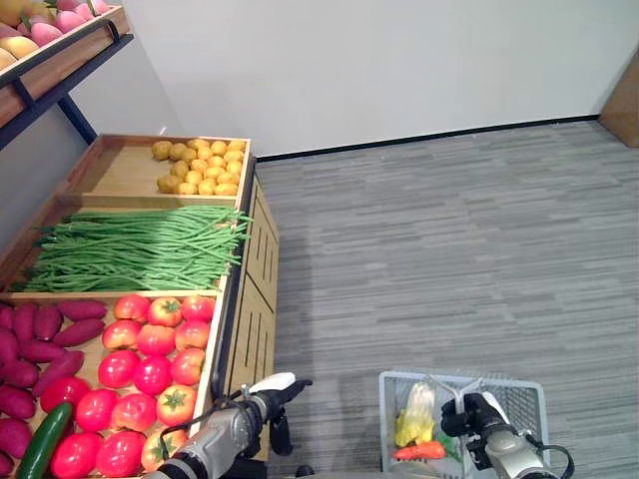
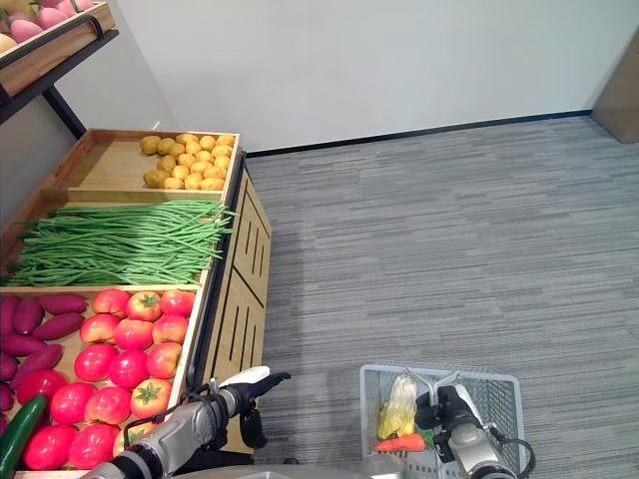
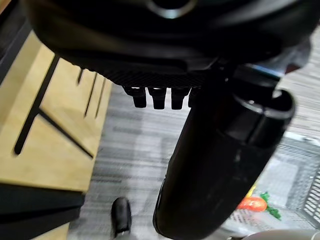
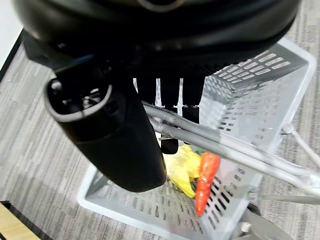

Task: Get the vegetables into the basket

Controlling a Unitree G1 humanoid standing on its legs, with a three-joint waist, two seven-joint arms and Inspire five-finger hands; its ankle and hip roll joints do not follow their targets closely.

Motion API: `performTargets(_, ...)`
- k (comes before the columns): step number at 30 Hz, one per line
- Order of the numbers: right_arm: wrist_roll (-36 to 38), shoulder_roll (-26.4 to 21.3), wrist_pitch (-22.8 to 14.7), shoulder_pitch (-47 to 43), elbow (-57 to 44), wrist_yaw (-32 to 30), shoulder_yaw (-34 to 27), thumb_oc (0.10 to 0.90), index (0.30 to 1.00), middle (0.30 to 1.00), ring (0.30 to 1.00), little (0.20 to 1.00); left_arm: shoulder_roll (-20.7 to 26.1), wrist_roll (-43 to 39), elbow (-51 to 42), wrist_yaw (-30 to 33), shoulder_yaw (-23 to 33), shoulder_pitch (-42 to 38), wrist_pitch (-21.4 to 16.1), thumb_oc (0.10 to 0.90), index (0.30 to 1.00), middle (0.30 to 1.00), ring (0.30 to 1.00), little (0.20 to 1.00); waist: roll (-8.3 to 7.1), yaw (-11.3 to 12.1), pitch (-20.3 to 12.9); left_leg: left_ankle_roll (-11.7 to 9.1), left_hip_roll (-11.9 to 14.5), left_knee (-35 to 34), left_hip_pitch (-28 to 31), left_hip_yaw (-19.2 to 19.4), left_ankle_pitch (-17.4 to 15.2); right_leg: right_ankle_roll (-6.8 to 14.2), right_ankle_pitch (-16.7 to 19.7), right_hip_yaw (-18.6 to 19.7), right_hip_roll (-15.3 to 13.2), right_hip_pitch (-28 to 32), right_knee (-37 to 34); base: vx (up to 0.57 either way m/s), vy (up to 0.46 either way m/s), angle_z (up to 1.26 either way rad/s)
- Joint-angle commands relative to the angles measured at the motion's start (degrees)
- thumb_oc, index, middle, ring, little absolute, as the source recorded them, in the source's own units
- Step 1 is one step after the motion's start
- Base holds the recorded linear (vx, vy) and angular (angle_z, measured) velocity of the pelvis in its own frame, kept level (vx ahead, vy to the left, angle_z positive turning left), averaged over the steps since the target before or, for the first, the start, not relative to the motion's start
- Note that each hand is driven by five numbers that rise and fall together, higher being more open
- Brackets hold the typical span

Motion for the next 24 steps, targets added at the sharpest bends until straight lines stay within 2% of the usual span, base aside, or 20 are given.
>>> performTargets(1, 0.5, -0.5, -1.2, -1.4, 4.3, 0.5, 1.1, 0.4, 0.3, 0.3, 0.3, 0.3, -1.3, 1.8, 5.8, 4.7, 3.3, -5.1, -0.2, 0.9, 1.0, 1.0, 1.0, 1.0, -2.23, 0.8, -0.4, -3.4, 1.7, 0.4, 1.3, -1.3, -3.1, 4.9, -3.6, -2.1, -5.4, 1.2, 1.3, -0.04, -0.001, 0.02)
performTargets(7, 2.4, 1.4, -1.4, -1.4, 12.1, 0.8, 0.5, 0.4, 0.3, 0.3, 0.3, 0.3, -4.9, 1.8, 18.7, 7.7, 5.7, -5.1, 1.3, 0.9, 1.0, 1.0, 1.0, 1.0, -2.51, 0.9, -0.5, -3.4, 1.6, 0.4, 1.3, -1.3, -3.1, 4.8, -3.7, -2.2, -5.2, 1.3, 1.4, 0.02, 0.004, 0.02)
performTargets(12, 4.0, 1.8, -1.3, -0.5, 16.1, 0.7, -1.3, 0.4, 0.3, 0.3, 0.3, 0.3, -6.5, -0.7, 24.1, 9.8, 8.9, -4.4, 1.8, 0.9, 1.0, 1.0, 1.0, 1.0, -2.52, 0.8, -0.4, -3.4, 1.6, 0.4, 1.5, -1.3, -3.4, 4.8, -3.9, -2.0, -5.2, 1.5, 1.3, 0.0, 0.0, 0.0)
performTargets(24, 5.3, 1.0, -1.3, 1.5, 20.0, 1.2, -3.8, 0.4, 0.3, 0.3, 0.3, 0.3, -7.4, -2.3, 29.8, 10.8, 11.8, -3.4, 2.3, 0.9, 1.0, 1.0, 1.0, 1.0, -2.58, 0.4, -0.4, -3.5, 1.7, 0.4, 1.9, -1.0, -3.6, 4.7, -4.0, -1.7, -5.0, 1.7, 1.2, 0.0, 0.0, 0.0)
